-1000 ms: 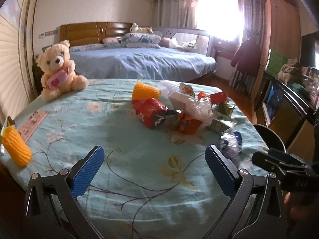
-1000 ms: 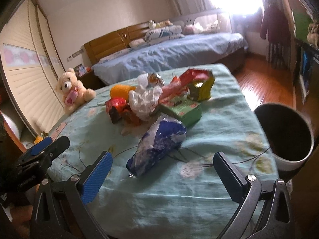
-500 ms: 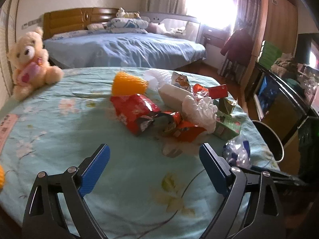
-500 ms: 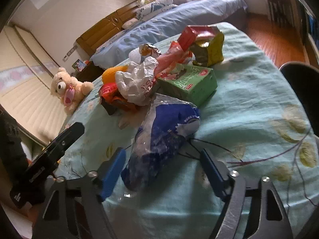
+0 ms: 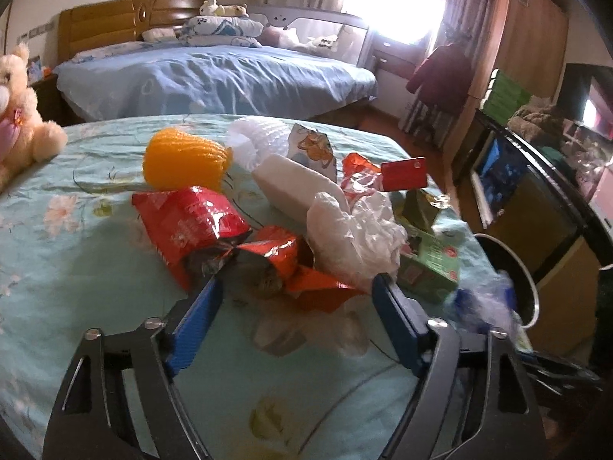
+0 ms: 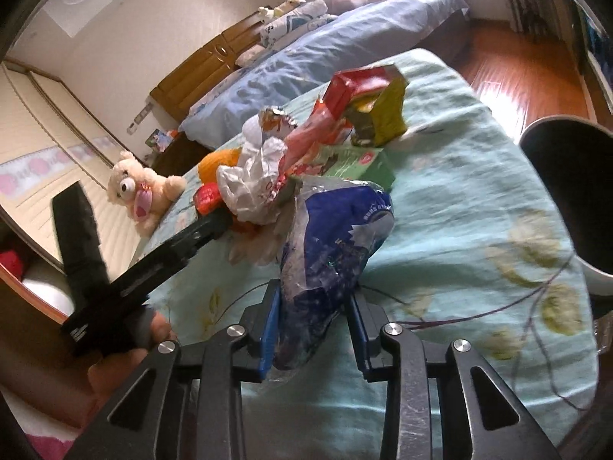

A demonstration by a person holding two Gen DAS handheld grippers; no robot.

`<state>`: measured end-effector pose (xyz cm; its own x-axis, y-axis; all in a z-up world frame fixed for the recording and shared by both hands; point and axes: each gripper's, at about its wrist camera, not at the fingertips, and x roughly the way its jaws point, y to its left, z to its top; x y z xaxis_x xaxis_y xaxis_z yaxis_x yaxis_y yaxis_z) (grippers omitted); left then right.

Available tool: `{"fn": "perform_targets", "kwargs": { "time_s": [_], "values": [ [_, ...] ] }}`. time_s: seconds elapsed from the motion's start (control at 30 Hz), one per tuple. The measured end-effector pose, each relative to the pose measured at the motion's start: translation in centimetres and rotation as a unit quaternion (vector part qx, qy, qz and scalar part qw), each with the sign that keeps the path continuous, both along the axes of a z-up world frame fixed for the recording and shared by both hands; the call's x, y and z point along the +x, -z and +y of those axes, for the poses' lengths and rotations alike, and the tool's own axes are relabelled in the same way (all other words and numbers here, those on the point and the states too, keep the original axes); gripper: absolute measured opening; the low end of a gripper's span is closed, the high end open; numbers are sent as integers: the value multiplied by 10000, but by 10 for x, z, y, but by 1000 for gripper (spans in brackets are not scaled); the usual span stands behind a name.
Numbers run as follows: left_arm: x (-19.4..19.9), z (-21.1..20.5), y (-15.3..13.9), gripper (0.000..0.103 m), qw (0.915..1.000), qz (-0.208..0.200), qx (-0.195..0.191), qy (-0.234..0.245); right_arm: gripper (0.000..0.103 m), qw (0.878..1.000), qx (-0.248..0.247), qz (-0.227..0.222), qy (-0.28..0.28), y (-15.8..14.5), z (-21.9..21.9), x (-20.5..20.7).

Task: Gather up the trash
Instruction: 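Grasp the blue plastic bag with the right tool while the left tool grasps the red wrapper, then carry the blue bag and red wrapper over the black trash bin with both tools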

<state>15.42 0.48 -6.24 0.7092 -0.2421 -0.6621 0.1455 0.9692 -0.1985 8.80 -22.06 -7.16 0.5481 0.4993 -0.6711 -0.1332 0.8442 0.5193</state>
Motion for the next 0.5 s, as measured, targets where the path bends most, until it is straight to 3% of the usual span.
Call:
{"fn": "perform_targets", "kwargs": {
  "time_s": [0.07, 0.13, 0.2, 0.27, 0.33, 0.5],
  "values": [
    [5, -2, 3, 47, 9999, 84, -47, 56, 33, 10000, -3, -13, 8, -2, 0, -2],
    [7, -2, 6, 44, 9999, 123, -31, 54, 33, 10000, -27, -53, 24, -4, -3, -4],
    [4, -1, 4, 34, 9999, 57, -77, 88, 33, 10000, -5, -83, 43, -6, -5, -6],
    [2, -1, 3, 14, 9999, 62, -44, 132, 33, 9999, 1, -122, 64, -8, -7, -7],
    [-3, 0, 3, 2, 9999, 57, -28, 149, 33, 9999, 10, -154, 75, -9, -10, -10],
    [-25, 2, 1, 2, 9999, -44, -12, 158, 33, 9997, 34, -214, 123, -13, -17, -13]
  ]
}}
